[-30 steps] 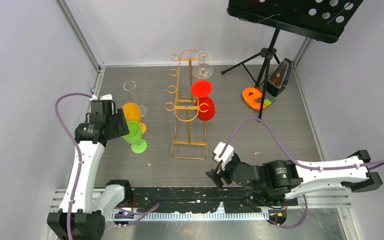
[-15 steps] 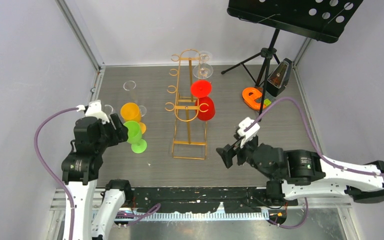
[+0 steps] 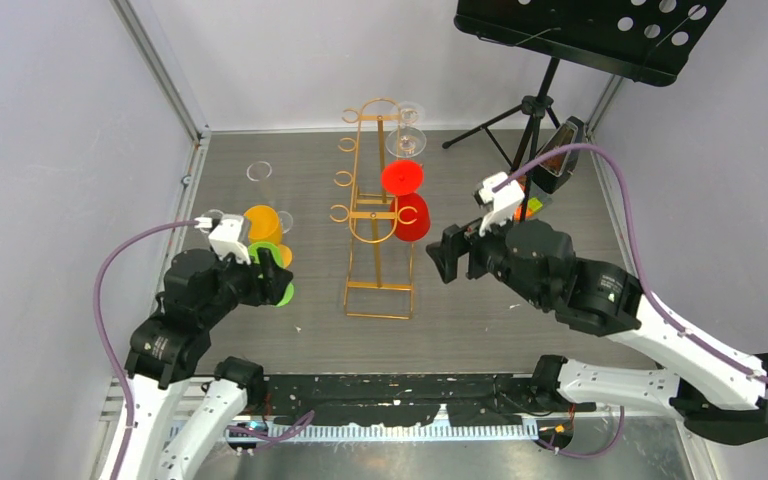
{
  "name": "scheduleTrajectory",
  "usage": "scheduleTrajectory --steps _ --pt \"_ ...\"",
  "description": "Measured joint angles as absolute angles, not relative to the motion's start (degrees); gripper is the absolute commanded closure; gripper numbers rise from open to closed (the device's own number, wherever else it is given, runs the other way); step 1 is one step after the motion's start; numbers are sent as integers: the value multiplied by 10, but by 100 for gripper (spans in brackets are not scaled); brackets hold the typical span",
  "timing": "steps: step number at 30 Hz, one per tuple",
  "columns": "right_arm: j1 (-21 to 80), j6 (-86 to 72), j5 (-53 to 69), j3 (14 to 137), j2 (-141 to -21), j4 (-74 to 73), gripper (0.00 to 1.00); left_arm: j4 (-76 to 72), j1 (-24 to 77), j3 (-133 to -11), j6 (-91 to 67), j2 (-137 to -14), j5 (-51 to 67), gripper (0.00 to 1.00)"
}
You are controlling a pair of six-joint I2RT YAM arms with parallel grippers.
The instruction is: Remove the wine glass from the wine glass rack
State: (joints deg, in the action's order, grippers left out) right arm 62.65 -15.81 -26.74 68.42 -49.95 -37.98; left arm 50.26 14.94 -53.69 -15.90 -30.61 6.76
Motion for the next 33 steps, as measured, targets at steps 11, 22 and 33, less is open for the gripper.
scheduleTrajectory --steps 11,22,33 --pt "481 -205 -129 802 -601 -360 17 461 274 -487 -136 -298 90 37" --pt "384 -293 -1 840 -696 -324 27 451 305 -472 -128 -282 117 37" --pt "351 -353 55 840 -726 -282 40 447 322 -466 -128 -279 120 37"
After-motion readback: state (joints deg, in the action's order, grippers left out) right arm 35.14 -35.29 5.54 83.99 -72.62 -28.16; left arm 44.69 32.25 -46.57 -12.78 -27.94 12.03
